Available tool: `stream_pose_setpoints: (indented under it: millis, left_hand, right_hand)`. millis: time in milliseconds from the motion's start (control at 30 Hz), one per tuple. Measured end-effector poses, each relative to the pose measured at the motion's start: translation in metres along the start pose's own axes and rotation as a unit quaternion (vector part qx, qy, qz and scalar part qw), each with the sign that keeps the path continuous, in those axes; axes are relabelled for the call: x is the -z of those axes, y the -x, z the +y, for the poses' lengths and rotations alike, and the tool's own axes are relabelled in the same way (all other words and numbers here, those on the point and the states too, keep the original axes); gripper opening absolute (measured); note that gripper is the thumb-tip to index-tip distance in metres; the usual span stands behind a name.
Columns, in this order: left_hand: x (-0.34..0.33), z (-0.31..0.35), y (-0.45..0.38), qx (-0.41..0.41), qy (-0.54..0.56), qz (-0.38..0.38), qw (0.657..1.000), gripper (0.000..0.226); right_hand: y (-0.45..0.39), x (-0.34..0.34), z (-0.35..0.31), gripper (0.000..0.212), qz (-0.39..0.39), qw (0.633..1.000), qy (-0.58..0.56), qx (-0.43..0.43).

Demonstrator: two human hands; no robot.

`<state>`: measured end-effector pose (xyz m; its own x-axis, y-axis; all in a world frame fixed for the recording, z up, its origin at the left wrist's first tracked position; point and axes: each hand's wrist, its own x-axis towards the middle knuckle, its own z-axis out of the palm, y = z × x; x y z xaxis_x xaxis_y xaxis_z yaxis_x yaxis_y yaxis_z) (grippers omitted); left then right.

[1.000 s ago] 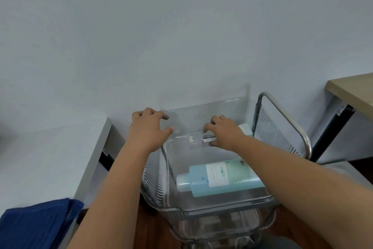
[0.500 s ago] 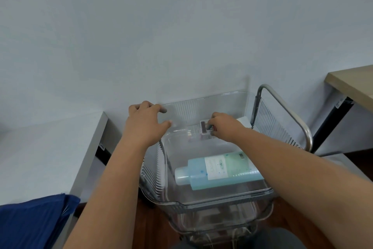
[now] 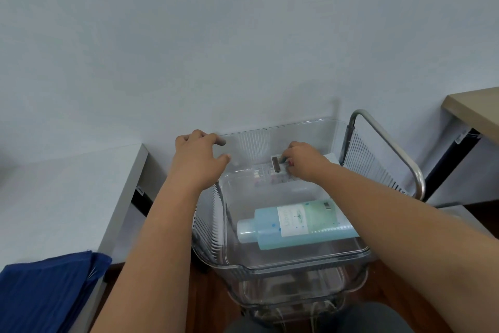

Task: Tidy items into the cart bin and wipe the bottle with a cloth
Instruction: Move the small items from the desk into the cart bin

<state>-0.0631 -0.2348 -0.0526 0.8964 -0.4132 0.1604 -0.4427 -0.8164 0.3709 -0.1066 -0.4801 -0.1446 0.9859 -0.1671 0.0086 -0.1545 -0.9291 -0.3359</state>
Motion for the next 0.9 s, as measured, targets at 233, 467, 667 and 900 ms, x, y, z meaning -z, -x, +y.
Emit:
stream_pose_setpoints:
  millis: [233,467,667,900]
  left_hand:
    - [0.01,0.003,0.012,-0.008,0.075,0.054,0.996,0.029]
    - [0.06,-0.046,0.09,0.002,0.08,0.168,0.983,0.029]
    - [0.104,-0.138,0.174,0.232,-0.103,0.108,0.961,0.047]
    - [0.107,-0.194,0.225,0.397,-0.132,0.017,0.908,0.058]
  right_hand:
    - [0.013,0.071,-0.018,0.025,0.16,0.974,-0.156,-0.03]
    - [0.067,0.096,-0.091,0.02,0.173,0.948,-0.263,0.035]
    - [0.109,0.066,-0.179,0.02,0.071,0.929,-0.34,0.128]
    - [0.141,-0.004,-0.273,0.027,-0.074,0.898,-0.407,0.148]
